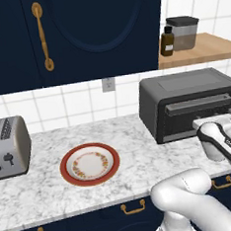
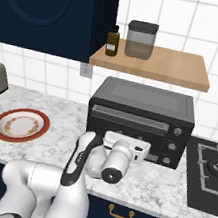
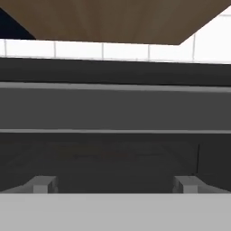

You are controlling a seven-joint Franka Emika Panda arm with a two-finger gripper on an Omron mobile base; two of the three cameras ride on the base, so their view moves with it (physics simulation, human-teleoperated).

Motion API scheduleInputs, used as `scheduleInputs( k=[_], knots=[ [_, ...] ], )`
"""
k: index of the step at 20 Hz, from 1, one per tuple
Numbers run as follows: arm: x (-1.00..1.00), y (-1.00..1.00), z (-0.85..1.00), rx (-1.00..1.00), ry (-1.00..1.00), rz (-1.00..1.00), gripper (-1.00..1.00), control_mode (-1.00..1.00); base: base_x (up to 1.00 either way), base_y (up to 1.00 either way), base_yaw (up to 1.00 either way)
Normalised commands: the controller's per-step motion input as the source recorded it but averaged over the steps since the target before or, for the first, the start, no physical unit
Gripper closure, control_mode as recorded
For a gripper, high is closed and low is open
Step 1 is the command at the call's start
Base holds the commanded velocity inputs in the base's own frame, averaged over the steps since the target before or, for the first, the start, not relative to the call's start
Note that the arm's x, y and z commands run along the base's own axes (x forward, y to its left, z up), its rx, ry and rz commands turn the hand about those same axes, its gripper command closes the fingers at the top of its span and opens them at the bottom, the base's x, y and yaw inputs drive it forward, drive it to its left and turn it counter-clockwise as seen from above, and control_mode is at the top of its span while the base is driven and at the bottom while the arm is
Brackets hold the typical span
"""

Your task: Pick up the kebab skewer and baguette bread, and place them inside the toaster oven. Close the toaster oven door and start by setting the timer.

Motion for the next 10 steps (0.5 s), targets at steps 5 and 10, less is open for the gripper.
scheduleInputs(
  k=[5,10],
  knots=[
    [-0.89,-0.11,0.0,0.0,0.0,0.0,-1.0,-1.0,0.0,0.0,0.0],
    [-0.32,-0.82,0.0,0.0,0.0,0.0,-1.0,-1.0,0.0,0.0,0.0]
  ],
)
